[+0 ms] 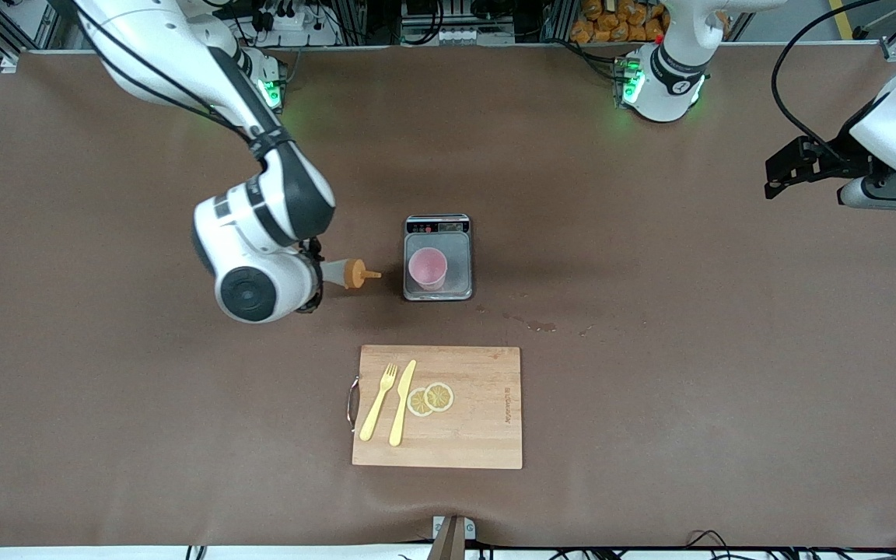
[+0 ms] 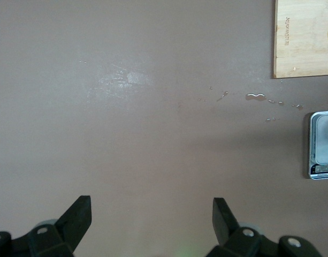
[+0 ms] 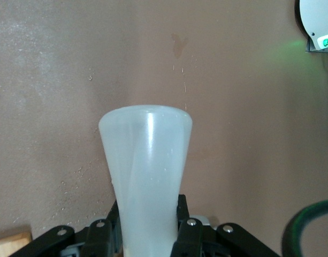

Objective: Add sauce to pink cup with both arms
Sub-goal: 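Carry the white bottle back beside the table edge with the right gripper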

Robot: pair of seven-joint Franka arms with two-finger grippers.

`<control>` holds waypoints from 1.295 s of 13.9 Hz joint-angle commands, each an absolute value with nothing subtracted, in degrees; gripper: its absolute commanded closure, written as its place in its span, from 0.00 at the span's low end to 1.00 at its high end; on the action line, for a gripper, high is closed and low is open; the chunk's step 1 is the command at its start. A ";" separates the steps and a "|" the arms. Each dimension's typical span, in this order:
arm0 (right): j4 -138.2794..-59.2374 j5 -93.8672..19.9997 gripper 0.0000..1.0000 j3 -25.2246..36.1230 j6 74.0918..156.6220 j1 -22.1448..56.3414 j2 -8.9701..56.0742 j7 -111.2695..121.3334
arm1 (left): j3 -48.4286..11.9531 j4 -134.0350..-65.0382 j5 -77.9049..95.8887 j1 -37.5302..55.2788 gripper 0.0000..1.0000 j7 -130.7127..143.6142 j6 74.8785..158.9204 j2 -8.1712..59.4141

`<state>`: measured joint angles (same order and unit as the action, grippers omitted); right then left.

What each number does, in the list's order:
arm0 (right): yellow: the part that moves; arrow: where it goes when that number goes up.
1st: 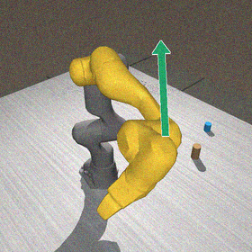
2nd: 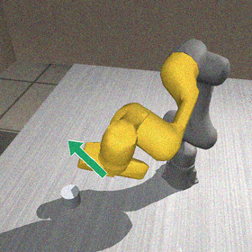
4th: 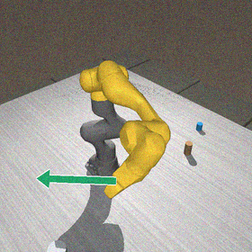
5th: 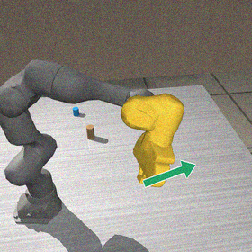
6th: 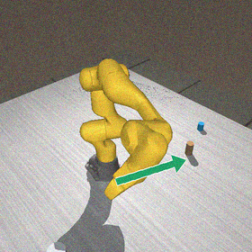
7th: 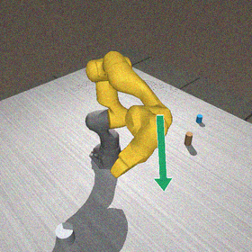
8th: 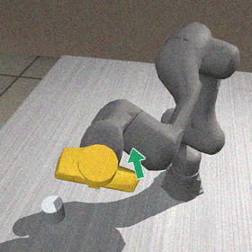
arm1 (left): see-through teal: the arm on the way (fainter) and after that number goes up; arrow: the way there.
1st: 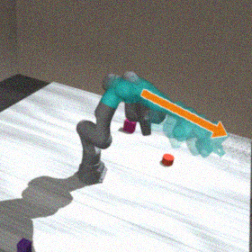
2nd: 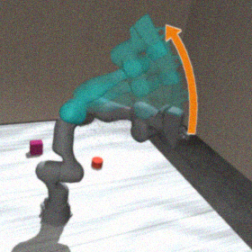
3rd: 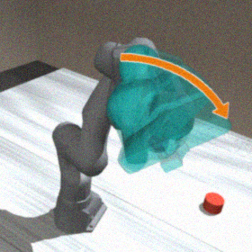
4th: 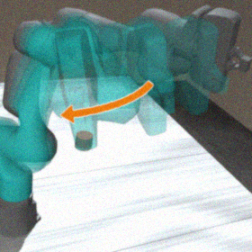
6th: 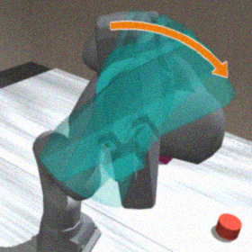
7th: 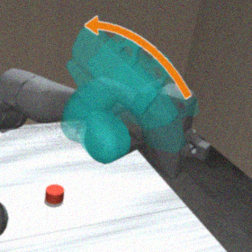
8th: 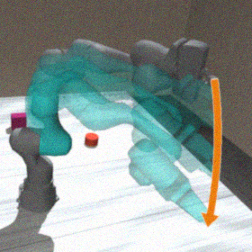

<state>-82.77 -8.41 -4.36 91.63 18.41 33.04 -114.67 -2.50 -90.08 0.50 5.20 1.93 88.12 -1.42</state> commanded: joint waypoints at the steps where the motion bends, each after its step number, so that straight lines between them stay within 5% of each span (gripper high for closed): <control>1: -82.70 -10.90 0.59 -5.27 89.82 15.04 30.77 -110.84 | -2.81 -90.09 -0.44 4.92 0.00 0.88 87.28 -2.29; 18: -83.14 -30.67 0.51 -5.01 73.13 -17.12 33.92 -60.58 | -2.55 -89.74 0.26 4.83 0.00 2.10 87.28 -2.20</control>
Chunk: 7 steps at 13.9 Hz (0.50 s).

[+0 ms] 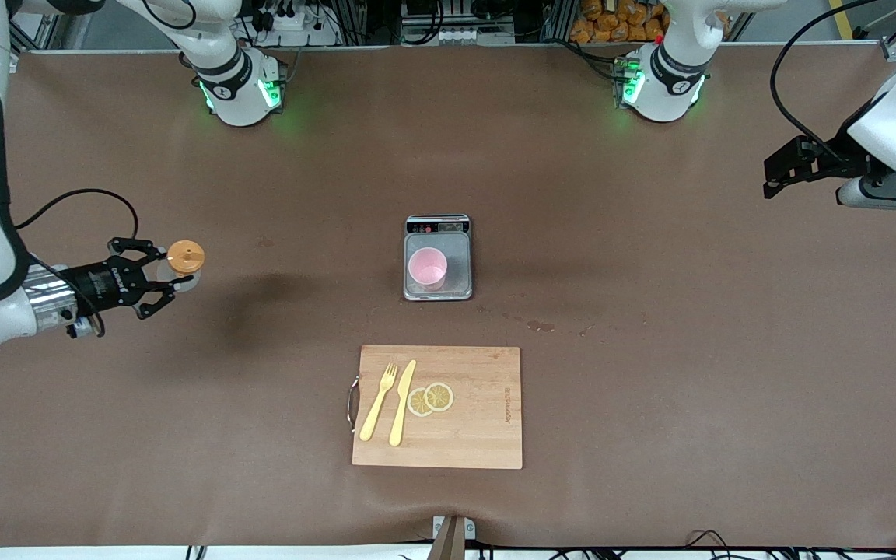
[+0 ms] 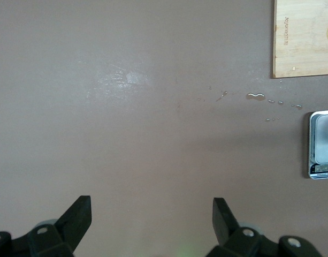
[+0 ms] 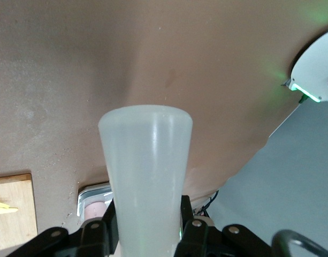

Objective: Add sauce to pink cup with both arms
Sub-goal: 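Carry the white bottle back beside the table edge with the right gripper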

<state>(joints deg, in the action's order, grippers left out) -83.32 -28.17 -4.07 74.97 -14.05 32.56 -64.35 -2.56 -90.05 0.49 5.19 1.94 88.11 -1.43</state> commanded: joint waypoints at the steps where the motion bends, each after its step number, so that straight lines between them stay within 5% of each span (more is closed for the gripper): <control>1: -83.14 -31.54 0.51 -5.01 72.69 -18.53 35.06 -58.03 | -2.55 -89.74 0.26 4.57 0.00 2.81 87.19 -2.20; 7: -83.23 -34.19 0.51 -5.01 71.37 -27.41 42.70 -42.82 | -2.64 -87.98 0.09 4.13 0.00 3.87 87.19 -1.41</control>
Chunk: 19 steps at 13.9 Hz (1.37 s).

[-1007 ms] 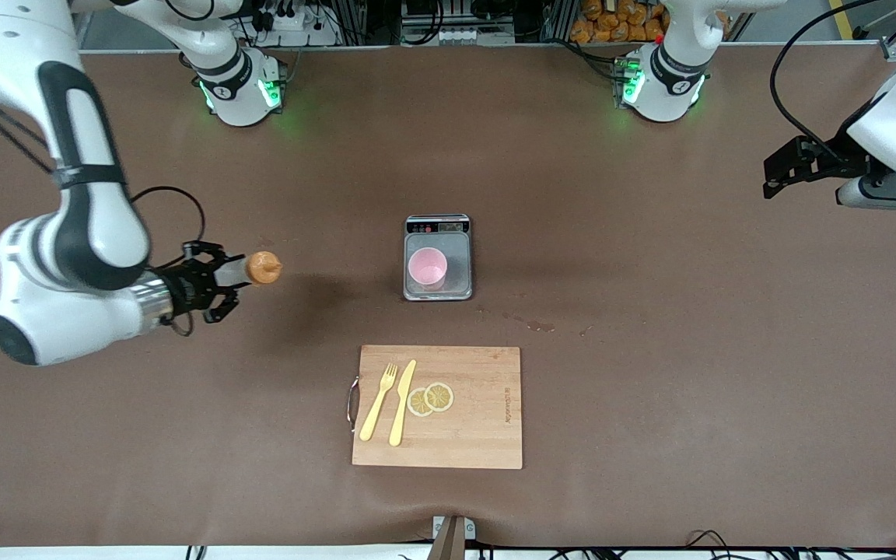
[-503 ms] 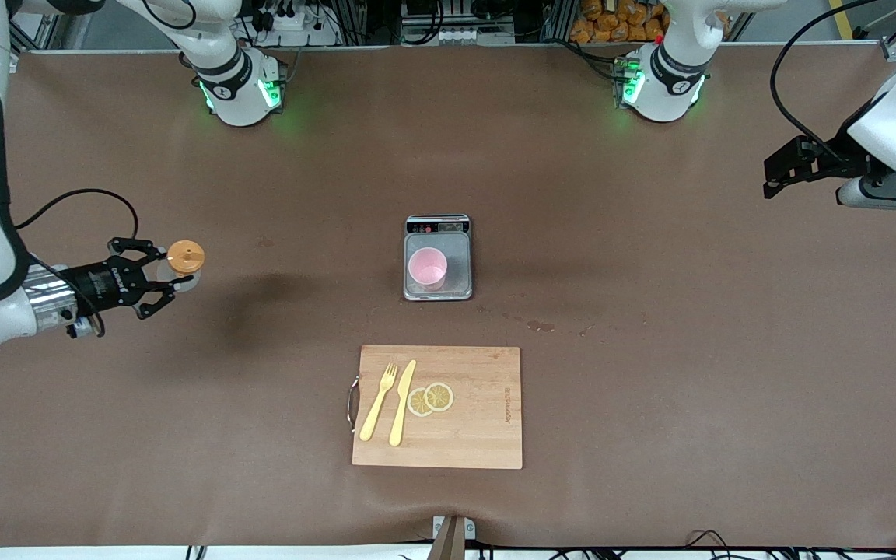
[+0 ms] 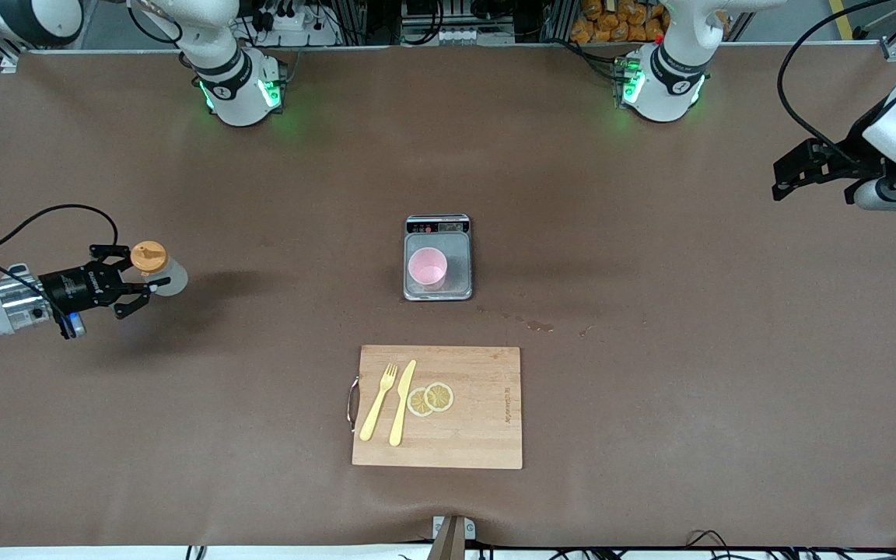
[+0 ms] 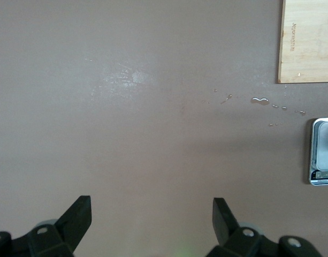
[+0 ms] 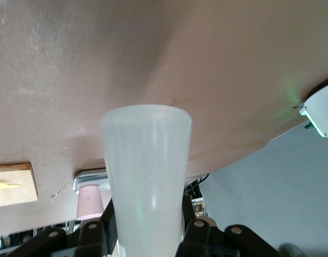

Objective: Add sauce to pink cup with both arms
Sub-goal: 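Carry the white bottle back beside the table edge with the right gripper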

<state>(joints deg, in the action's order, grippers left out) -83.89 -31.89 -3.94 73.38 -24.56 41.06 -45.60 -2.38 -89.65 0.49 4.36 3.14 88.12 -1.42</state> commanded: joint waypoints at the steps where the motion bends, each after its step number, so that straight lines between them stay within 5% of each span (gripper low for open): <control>1: -83.23 -34.28 0.51 -5.01 71.37 -28.47 43.32 -41.41 | -2.64 -87.98 0.00 4.13 0.00 3.87 87.19 -0.97; 12: -83.14 -35.94 0.51 -5.01 71.54 -35.24 52.29 -30.94 | -2.55 -87.89 -0.26 3.87 0.00 0.09 87.01 -0.97; 18: -83.06 -35.95 0.39 -4.92 72.16 -35.07 53.88 -31.03 | -2.64 -87.80 -0.44 4.13 0.00 0.97 87.19 -0.70; 19: -83.06 -35.95 0.26 -4.92 72.16 -34.98 53.88 -31.46 | -2.64 -87.80 -0.44 4.13 0.00 0.36 87.19 -0.70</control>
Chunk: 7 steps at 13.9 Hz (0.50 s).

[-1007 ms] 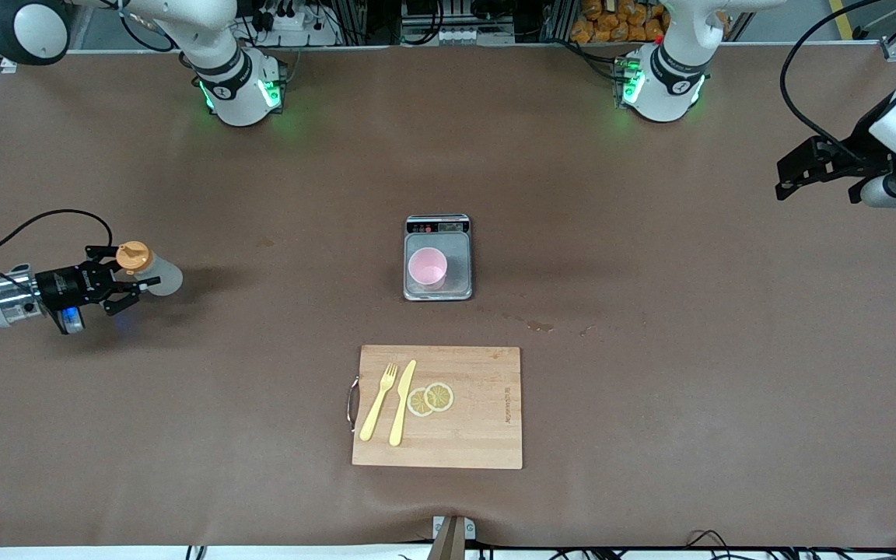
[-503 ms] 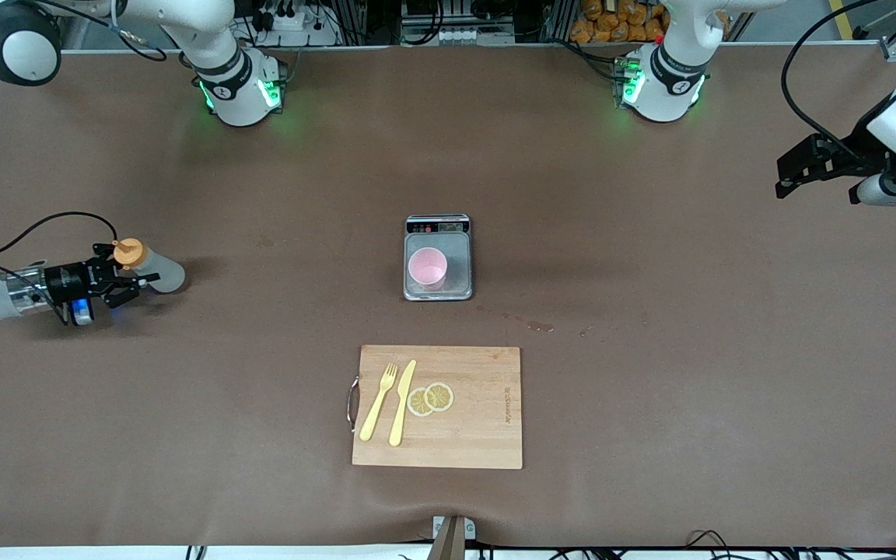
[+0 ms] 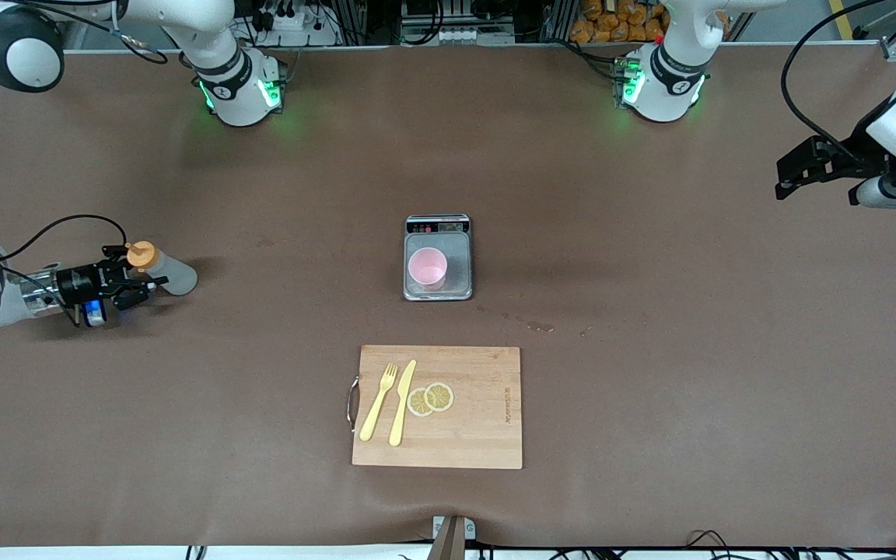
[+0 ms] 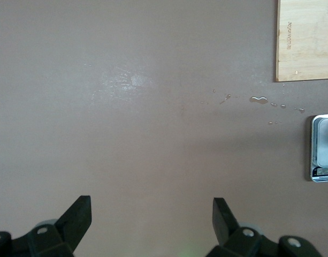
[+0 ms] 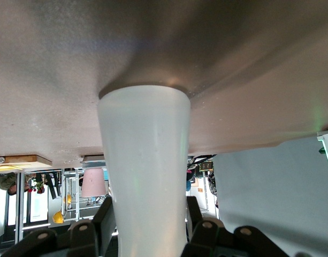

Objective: Add sauce to pink cup with both arms
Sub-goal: 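Set the white bottle upright on the table and open the right gripper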

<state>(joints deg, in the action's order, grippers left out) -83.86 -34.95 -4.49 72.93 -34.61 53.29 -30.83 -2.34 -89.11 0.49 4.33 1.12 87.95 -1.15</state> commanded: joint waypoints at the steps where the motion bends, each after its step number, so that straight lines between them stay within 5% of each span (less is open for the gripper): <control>1: -82.88 -35.95 0.13 -4.92 72.07 -34.81 53.88 -31.90 | -2.64 -87.80 -0.44 3.96 0.00 0.26 87.19 -0.70; 2: -82.71 -35.95 0.00 -4.92 72.07 -34.80 53.88 -31.99 | -2.64 -87.80 -0.27 3.87 0.00 0.09 87.19 -0.70; 7: -75.25 -31.66 0.00 -4.92 71.02 -34.63 53.00 -33.30 | -2.55 -87.80 -0.35 3.87 0.00 0.09 87.19 -0.70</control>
<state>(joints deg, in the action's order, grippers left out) -79.86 -34.18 -4.58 72.73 -34.60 53.21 -31.24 -2.33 -89.06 0.49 4.29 1.12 87.95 -1.14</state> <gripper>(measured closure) 0.000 0.000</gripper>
